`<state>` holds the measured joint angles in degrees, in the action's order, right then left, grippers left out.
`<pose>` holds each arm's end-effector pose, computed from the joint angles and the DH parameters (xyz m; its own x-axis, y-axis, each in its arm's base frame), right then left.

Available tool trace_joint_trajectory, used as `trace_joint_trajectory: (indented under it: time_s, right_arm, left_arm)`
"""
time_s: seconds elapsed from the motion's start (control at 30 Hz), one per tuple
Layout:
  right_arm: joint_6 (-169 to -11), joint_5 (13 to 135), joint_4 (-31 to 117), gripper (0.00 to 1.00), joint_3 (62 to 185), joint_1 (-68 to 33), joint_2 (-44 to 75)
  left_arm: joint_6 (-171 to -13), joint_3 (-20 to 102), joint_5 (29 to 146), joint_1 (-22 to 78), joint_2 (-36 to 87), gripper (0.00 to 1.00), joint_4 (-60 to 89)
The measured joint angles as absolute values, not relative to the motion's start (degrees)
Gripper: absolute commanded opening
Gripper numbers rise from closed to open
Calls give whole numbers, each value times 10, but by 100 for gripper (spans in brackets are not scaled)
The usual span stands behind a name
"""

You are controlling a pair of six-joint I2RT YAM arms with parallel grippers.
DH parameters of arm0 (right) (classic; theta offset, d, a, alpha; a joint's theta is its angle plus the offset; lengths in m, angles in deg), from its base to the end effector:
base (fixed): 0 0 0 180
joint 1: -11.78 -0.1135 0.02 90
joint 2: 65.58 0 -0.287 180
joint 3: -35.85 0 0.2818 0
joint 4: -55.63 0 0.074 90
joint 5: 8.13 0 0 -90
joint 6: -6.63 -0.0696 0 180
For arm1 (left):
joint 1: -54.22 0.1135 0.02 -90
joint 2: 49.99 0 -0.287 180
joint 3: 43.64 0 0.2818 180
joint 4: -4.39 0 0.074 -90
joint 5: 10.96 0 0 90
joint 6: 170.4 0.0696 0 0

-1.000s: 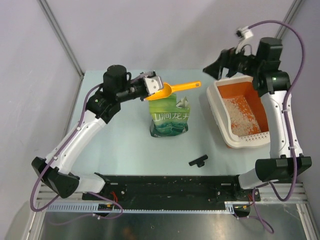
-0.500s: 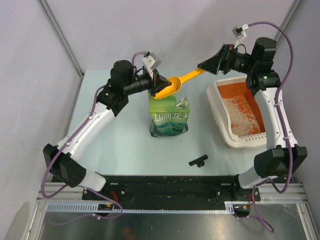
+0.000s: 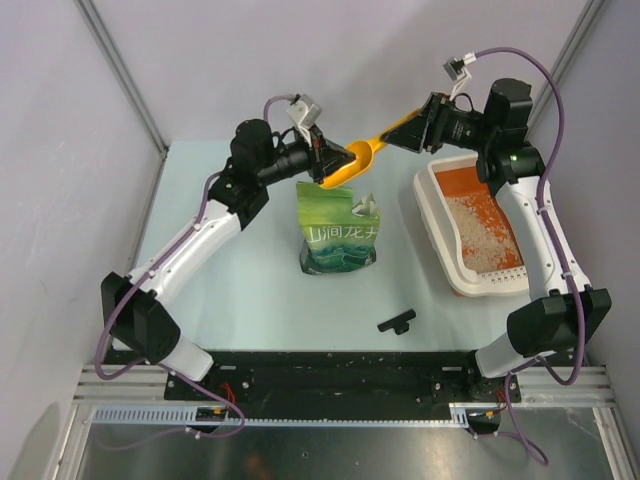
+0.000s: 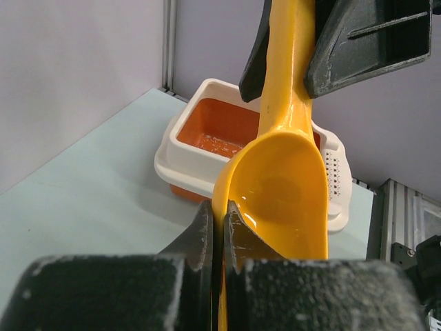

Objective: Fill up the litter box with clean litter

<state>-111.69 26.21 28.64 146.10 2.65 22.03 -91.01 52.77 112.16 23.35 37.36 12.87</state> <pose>0.3671 0.1172 0.5001 -0.4940 0.1916 -0.8481 -0.7589 0.3810 0.5282 0.3387 -0.2468 0.4459 -0.1569 -0.0859 -0.9839 0.8849 0.4301 -0.1787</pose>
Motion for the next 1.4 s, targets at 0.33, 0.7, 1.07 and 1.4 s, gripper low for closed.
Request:
trace_joint_trajectory:
  time_s: [0.33, 0.7, 1.07, 1.4]
  right_arm:
    - [-1137, 263, 292, 48, 1461, 27, 220]
    - [-1149, 263, 291, 47, 1461, 25, 220]
    - [-1160, 258, 324, 50, 1461, 17, 220]
    - [-1164, 258, 330, 43, 1454, 15, 220]
  left_arm:
    - [-929, 516, 1121, 233, 380, 0, 95]
    - [-914, 500, 1109, 228, 380, 0, 67]
    - [-923, 496, 1094, 221, 383, 0, 50]
    - [-925, 492, 1114, 227, 387, 0, 25]
